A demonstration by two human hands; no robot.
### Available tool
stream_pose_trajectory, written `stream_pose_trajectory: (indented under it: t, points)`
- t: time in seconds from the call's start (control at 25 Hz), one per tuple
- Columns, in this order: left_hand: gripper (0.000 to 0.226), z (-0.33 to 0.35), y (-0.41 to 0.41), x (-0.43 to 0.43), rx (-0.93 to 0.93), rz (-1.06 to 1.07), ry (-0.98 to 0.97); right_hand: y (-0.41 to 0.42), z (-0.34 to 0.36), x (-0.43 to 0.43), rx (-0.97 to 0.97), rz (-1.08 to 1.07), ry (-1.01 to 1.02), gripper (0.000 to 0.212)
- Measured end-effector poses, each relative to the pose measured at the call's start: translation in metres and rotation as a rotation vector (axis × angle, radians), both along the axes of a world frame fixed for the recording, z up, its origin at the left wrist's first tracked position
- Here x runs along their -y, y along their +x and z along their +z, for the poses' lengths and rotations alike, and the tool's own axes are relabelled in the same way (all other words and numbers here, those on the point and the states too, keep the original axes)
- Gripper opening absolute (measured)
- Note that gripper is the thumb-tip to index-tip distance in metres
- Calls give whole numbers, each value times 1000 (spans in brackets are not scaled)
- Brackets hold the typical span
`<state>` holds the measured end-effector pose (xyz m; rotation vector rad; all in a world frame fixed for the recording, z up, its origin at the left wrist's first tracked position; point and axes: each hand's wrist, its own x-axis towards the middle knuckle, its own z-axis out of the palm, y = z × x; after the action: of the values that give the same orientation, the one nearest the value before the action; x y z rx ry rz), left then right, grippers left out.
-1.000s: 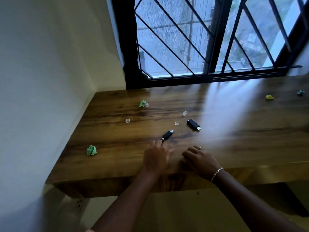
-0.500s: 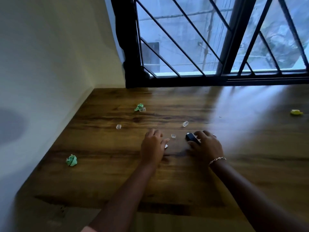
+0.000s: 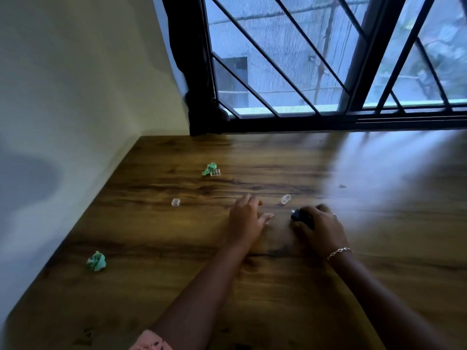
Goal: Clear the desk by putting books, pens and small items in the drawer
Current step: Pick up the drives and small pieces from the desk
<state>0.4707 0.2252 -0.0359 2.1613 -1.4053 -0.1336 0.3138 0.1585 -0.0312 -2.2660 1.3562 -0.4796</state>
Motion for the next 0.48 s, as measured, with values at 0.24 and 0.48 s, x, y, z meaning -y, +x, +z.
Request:
stream_pose_trajectory:
  t: [0.24,0.48]
  points:
    - [20,13,50,14,-75,177,-78,2,6,19,116,17,16,33]
    - [32,19,42,34,-126,-163,76,11,-3,24,189,-2,39,34]
